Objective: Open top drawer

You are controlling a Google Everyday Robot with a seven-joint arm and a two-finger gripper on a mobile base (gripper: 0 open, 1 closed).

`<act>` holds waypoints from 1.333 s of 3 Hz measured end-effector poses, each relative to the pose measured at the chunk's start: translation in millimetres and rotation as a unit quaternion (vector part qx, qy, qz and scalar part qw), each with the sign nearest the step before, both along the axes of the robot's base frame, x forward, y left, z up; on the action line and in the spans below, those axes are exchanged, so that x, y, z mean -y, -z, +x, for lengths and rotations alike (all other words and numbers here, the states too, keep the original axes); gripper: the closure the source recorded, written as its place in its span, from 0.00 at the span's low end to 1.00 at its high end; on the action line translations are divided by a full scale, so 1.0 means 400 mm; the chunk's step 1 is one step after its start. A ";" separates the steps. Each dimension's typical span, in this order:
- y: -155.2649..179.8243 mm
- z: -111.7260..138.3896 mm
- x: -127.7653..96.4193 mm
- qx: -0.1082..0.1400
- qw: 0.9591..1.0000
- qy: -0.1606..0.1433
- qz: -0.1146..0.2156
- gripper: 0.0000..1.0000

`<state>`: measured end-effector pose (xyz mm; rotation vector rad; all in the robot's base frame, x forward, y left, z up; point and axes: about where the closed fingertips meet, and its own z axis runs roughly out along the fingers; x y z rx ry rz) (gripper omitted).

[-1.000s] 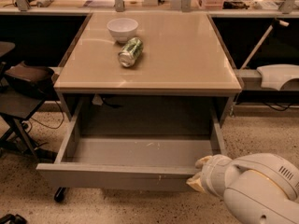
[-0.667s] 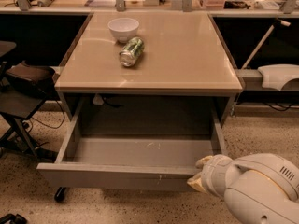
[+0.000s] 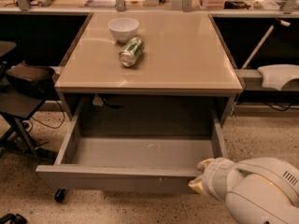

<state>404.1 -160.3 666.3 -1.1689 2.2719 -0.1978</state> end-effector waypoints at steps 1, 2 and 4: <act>0.005 -0.019 0.003 -0.003 1.000 0.004 -0.001 1.00; -0.001 -0.019 0.003 -0.003 1.000 0.004 -0.001 1.00; 0.000 -0.037 0.005 -0.005 1.000 0.007 -0.002 1.00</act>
Offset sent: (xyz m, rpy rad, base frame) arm -0.3783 -0.1343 -0.0088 -0.0657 0.1990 -0.2516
